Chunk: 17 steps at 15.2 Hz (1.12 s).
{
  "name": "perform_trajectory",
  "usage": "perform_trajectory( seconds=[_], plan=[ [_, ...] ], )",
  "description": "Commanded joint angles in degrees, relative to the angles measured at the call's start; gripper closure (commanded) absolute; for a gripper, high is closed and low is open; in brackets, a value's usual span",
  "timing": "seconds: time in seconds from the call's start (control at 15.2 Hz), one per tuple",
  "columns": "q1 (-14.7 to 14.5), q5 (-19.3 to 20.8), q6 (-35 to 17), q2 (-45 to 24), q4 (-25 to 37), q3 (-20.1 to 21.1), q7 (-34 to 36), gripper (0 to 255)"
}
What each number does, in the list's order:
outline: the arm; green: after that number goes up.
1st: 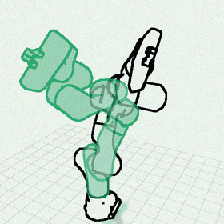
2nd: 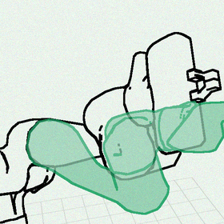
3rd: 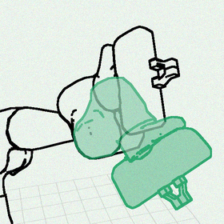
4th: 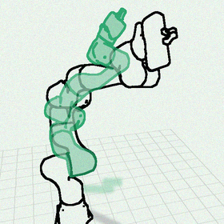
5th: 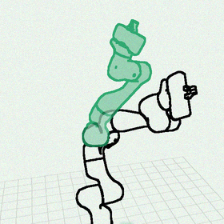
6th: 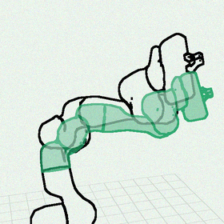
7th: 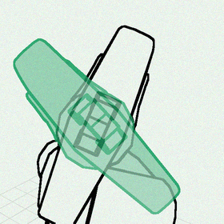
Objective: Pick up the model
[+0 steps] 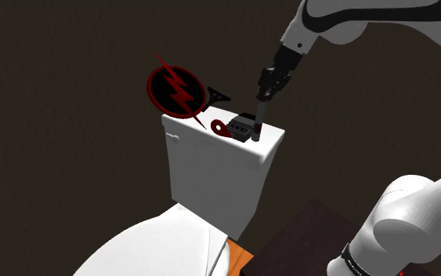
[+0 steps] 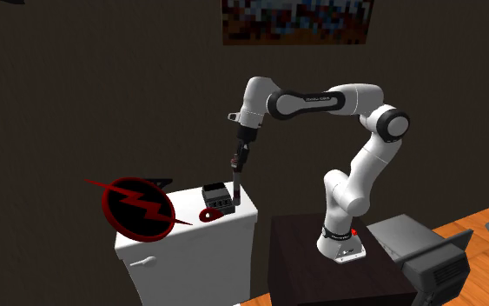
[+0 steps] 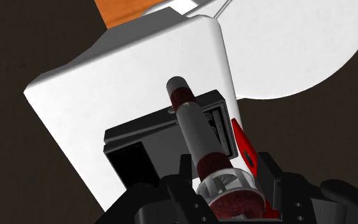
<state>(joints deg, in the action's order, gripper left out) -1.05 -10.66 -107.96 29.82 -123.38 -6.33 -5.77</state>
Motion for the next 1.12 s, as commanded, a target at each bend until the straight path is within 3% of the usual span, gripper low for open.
perform_trajectory(
  seconds=[0.0, 0.4, 1.06],
  plan=[
    [0.0, 0.0, 0.0, 0.0, 0.0, 0.0, 0.0, 255],
    [0.0, 0.0, -0.1, 0.0, -0.1, 0.0, -0.1, 255],
    [-0.2, 0.2, 7.2, -1.9, 9.2, -0.2, 1.3, 255]
  ],
)
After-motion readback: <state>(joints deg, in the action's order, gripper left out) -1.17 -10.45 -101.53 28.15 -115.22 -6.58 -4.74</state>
